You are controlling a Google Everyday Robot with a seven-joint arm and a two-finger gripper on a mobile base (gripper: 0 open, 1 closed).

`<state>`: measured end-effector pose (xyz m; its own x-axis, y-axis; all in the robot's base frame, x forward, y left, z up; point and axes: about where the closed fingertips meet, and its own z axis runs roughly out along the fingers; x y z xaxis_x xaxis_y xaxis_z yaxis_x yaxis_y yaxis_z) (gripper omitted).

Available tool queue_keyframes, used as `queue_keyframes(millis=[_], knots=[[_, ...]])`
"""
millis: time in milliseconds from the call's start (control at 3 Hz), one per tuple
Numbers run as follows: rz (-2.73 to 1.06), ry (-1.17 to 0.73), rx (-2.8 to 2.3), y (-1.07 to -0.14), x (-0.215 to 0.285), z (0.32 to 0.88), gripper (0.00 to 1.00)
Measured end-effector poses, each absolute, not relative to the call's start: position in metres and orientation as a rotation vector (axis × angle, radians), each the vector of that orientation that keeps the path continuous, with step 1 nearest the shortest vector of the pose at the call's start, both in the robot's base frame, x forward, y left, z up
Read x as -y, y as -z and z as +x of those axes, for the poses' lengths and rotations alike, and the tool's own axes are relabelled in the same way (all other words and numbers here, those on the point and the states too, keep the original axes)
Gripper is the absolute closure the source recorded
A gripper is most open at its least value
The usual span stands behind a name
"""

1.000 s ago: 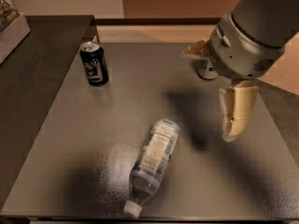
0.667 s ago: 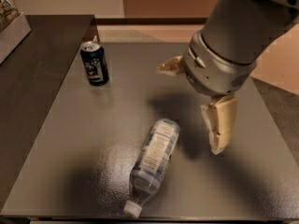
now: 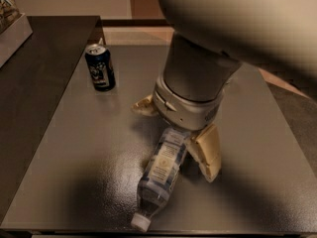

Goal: Move blue plastic bottle near pepsi can

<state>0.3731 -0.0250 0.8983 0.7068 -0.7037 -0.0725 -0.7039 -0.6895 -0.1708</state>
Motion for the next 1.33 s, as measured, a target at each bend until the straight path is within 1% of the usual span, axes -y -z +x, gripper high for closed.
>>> queue_keyframes(millis=[333, 1000, 1333], knots=[[-2.816, 0.004, -1.051, -0.876, 0.015, 0.364, 0.00], [-2.920, 0.006, -1.011, -0.844, 0.019, 0.359, 0.00], [-2.934, 0.007, -1.031, -0.840, 0.024, 0.363, 0.17]])
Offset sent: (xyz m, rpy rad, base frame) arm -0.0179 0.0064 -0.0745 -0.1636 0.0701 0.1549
